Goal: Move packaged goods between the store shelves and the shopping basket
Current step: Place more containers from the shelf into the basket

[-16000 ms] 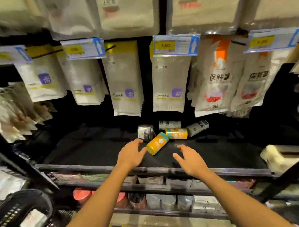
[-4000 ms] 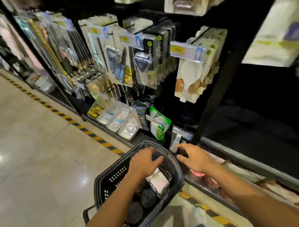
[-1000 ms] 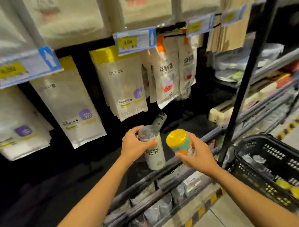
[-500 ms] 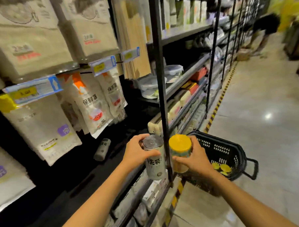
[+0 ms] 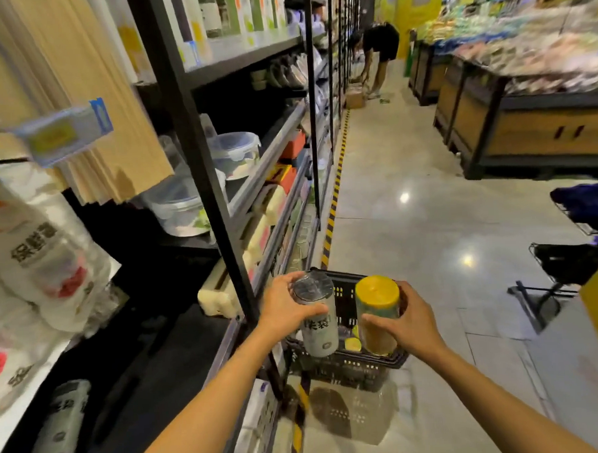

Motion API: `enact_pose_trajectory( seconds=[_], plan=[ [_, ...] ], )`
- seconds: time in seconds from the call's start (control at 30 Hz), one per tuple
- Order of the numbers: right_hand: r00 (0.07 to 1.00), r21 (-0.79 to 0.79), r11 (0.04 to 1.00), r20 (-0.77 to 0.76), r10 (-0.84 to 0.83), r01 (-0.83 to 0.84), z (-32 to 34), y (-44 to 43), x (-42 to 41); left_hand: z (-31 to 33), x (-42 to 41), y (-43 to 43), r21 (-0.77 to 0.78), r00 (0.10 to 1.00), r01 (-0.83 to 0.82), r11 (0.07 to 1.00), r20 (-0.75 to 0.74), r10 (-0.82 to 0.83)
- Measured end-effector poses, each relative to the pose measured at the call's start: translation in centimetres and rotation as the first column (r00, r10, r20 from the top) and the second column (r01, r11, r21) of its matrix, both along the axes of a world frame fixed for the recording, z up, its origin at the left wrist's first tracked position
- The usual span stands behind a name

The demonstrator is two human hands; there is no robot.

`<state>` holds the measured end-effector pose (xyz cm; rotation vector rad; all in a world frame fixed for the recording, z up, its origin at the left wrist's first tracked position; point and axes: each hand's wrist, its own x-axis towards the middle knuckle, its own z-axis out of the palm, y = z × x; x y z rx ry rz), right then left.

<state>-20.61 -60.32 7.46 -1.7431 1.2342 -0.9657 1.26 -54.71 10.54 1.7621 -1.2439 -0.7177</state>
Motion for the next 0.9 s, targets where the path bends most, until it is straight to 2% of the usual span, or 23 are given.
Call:
enact_pose_trajectory(
  seconds=[0.17,0.3,0.63,0.9],
  plan=[
    [0.988,0.055,0.986,-0.021,-0.154,0.155,-1.8,-4.2,0.2,-1.6,1.8,-6.0,0.030,0.999,0.039,0.999,0.022,-0.039],
    [0.977,0.061,0.975,-0.033,-0.212,0.214,-3.3,-7.5,0.1,-2.8,2.8,-10.4,0.050,0.998,0.067,0.997,0.017,-0.068],
    [0.973,0.209,0.952,-0.110,-0.203,0.222,-9.2,-19.6,2.0,-9.3,4.6,-22.9,0.169,1.000,0.029,0.985,-0.008,-0.028],
    [0.973,0.315,0.933,-0.202,-0.111,0.172,-16.9,-31.6,3.6,-18.0,4.5,-34.1,0.309,0.995,-0.060,0.949,0.097,0.032]
  ],
)
